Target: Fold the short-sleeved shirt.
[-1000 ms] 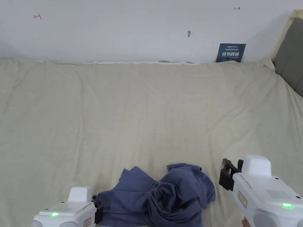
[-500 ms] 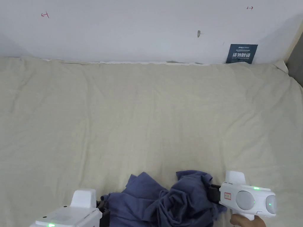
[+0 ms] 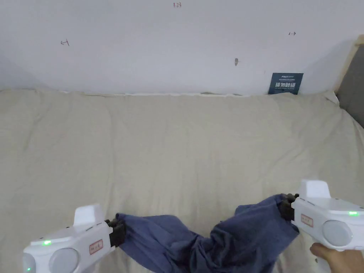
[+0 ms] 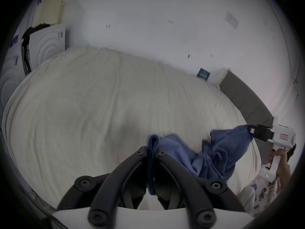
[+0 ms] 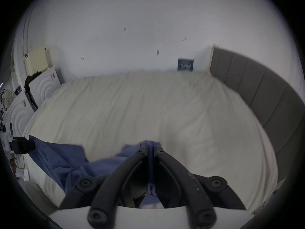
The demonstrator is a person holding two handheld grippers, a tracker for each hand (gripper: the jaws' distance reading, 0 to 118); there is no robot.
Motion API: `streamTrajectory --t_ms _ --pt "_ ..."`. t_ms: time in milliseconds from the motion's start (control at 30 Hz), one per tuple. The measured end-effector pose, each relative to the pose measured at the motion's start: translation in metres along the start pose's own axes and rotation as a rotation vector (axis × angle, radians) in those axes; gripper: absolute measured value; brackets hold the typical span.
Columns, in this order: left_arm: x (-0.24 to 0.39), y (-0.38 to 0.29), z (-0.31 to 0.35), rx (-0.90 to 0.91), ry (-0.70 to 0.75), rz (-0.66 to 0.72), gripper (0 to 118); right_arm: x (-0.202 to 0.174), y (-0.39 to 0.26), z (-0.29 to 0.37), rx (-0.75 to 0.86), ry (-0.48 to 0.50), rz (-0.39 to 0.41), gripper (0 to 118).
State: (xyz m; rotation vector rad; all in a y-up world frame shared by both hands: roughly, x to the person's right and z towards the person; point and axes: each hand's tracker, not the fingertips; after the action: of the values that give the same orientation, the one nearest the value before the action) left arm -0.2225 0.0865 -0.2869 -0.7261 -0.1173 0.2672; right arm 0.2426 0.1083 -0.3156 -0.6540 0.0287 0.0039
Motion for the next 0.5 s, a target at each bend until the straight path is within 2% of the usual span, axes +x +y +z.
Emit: streamTrajectory --t_ms 133,233,367,500 --pt "-0.003 0.07 0.022 0.125 0.01 0.004 8 0.014 0.056 0.037 0.126 -0.015 0.002 7" --pt "0.001 0.124 0.036 0.212 0.045 -0.027 8 0.013 0.098 0.061 0.223 -0.064 0.027 7" --pt "0.01 0.198 0.049 0.305 0.118 -0.085 8 0.017 0.158 0.078 0.309 -0.059 0.014 7" --pt "0.014 0.263 0.052 0.359 0.16 -0.074 8 0.016 0.209 0.076 0.369 -0.08 0.044 7"
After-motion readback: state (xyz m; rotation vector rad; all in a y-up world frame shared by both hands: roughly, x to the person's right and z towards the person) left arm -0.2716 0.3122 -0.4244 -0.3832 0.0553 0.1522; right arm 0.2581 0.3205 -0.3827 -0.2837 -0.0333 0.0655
